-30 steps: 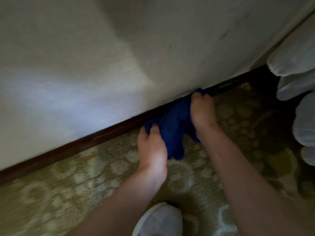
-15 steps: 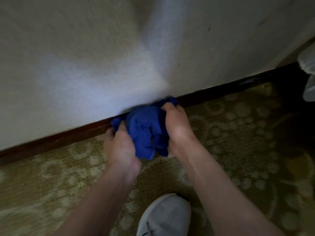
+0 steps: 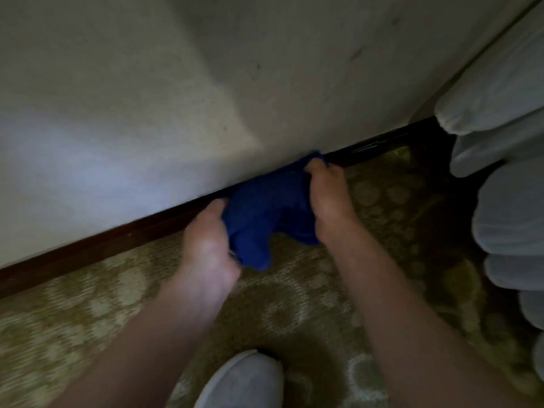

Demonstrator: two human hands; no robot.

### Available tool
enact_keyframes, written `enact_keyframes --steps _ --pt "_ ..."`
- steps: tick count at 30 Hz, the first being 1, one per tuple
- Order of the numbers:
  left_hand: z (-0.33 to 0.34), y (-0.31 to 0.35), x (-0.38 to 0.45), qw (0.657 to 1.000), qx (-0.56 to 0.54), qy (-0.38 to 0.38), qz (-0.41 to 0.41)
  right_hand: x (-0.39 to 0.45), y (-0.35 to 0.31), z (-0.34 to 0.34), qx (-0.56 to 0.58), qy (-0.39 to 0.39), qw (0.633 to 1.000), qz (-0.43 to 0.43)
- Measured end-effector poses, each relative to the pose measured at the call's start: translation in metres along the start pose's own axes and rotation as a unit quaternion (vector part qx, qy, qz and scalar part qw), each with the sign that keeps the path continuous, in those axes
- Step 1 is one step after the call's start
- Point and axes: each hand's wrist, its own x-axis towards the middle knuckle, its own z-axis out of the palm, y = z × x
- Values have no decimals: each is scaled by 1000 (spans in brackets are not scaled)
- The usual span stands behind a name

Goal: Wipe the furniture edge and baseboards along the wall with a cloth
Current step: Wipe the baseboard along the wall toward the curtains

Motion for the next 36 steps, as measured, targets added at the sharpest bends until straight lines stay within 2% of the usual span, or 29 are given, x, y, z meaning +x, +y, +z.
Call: enact_keyframes --steps 2,5,6,9,11,13,16,18,22,26,29,33,36 --pt "25 -7 1 1000 15 5 -24 22 -8 -18 9 53 999 -5" --pt "38 -12 -1 999 46 -6 -28 25 -4 -4 9 129 991 -24" --pt "39 -14 -4 999 40 -14 -28 22 -2 1 -10 133 991 -24" --pt "45 -19 -10 997 4 -64 -47 30 -11 -14 -94 83 992 -8" --pt "64 -25 -12 991 10 -89 -97 51 -31 -40 -180 98 979 -7" --pt "84 -31 -14 986 48 -104 -121 68 -43 -61 -216 104 971 -3" --pt "94 -41 -5 990 60 -78 -98 71 -43 -66 -207 90 974 -1" --pt "89 -43 4 994 11 -62 -89 64 -34 -56 -186 81 979 2" --pt "70 -46 5 996 11 -47 -73 50 -25 -43 -198 25 980 18" --pt "86 -48 -5 987 21 -109 -114 76 -43 -72 -222 67 973 -5" --pt "103 -47 -1 988 36 -105 -110 83 -47 -77 -185 83 979 19" --pt "80 -46 4 993 40 -70 -81 57 -27 -45 -207 57 977 -10" --pt "54 -50 13 991 12 -90 -93 43 -14 -38 -198 11 980 -14"
